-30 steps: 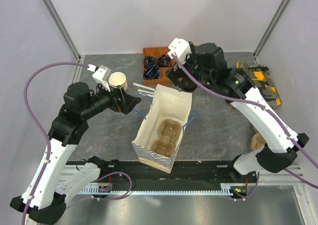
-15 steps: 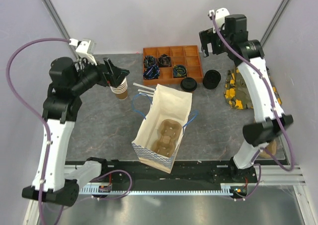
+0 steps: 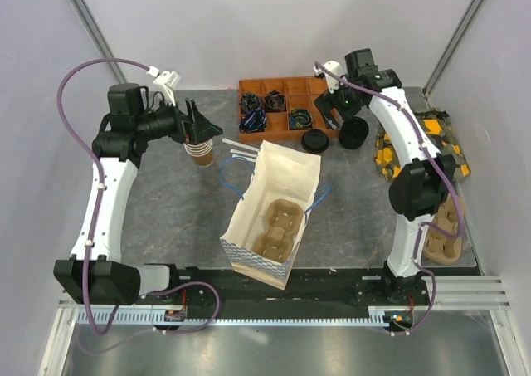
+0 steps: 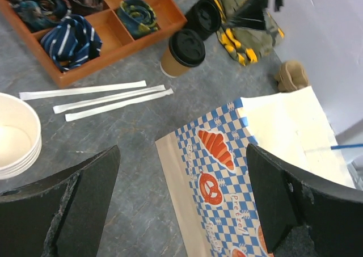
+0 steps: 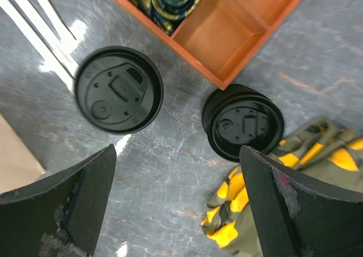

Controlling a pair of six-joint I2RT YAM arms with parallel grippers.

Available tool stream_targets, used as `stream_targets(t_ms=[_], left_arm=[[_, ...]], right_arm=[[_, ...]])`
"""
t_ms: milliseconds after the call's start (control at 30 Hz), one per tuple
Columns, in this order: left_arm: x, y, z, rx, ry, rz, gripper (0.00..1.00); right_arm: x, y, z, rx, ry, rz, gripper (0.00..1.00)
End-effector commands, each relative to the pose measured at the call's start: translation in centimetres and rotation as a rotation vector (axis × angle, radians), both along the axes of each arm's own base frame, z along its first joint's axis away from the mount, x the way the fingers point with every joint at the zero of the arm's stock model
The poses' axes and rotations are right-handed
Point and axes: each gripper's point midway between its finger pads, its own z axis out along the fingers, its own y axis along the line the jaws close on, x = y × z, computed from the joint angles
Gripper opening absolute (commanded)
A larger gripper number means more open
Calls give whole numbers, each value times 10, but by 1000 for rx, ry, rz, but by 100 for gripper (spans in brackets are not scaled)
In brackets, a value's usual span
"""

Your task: Pack the takeout coffee

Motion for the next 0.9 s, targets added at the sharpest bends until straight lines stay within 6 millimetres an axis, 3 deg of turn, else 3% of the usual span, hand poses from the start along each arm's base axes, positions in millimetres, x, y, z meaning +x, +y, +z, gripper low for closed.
stream_targets(t_ms=[0, 167, 300, 467, 633, 867], left_arm=[[4, -7, -11, 34, -41, -126, 100], [19, -7, -18, 32, -10, -130, 99], [28, -6, -26, 49, -1, -142, 99], [30, -4, -31, 77, 10, -150, 99], [34, -3, -31, 91, 12, -158, 98], [43, -3, -26, 103, 3, -178, 98]], right_arm=[[9, 0, -31, -54, 56, 46, 98], [13, 6, -48, -70, 100, 75, 98], [11, 23, -57, -55, 118, 124, 98], [5, 43, -47, -3, 114, 133, 98], [6, 51, -28, 43, 86, 108, 98], [-1, 71, -50, 20, 124, 109, 98]])
